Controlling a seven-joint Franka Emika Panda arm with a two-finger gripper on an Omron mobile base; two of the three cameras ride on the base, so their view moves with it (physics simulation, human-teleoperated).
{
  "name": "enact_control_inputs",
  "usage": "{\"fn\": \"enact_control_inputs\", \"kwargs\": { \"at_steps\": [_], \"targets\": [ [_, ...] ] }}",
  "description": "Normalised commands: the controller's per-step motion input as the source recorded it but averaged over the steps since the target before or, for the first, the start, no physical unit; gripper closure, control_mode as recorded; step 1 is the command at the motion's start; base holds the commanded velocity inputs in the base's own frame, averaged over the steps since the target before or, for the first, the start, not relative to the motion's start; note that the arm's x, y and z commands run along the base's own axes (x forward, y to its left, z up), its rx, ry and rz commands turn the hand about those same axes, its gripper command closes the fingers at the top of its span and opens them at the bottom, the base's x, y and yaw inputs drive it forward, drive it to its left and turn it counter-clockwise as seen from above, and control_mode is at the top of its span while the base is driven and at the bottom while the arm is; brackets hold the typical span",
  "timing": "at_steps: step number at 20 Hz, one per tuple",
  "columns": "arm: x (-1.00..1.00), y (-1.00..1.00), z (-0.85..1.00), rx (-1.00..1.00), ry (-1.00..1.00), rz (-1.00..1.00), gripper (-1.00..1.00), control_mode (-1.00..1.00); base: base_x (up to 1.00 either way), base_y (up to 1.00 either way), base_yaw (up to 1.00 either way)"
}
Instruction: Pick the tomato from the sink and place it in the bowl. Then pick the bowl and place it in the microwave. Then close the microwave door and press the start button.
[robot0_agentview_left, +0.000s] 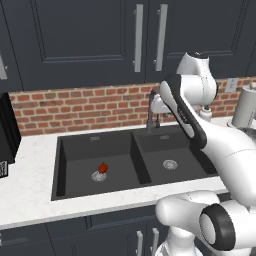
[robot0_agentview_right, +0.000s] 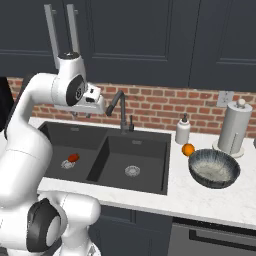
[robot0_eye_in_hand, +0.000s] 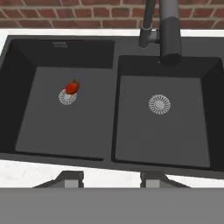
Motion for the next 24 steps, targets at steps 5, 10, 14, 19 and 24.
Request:
{"fn": "enact_control_inputs", "kwargs": {
  "at_steps": [5,10,14,19,24],
  "targets": [
    [-0.23,0.23,-0.25,-0.12,0.04,0.00,-1.00,-1.00,0.00,0.00,0.00],
    [-0.25,0.97,-0.87,-0.03,0.10,0.00,-1.00,-1.00,0.00,0.00,0.00],
    [-0.05,0.99,-0.87,0.01,0.03,0.00,-1.00,-1.00,0.00,0.00,0.00],
    [0.29,0.74,-0.80,0.00,0.03,-0.19,-1.00,-1.00,0.00,0.00,0.00],
    [0.56,0.18,-0.64,0.01,0.09,-0.23,-1.00,-1.00,0.00,0.00,0.00]
  ]
}}
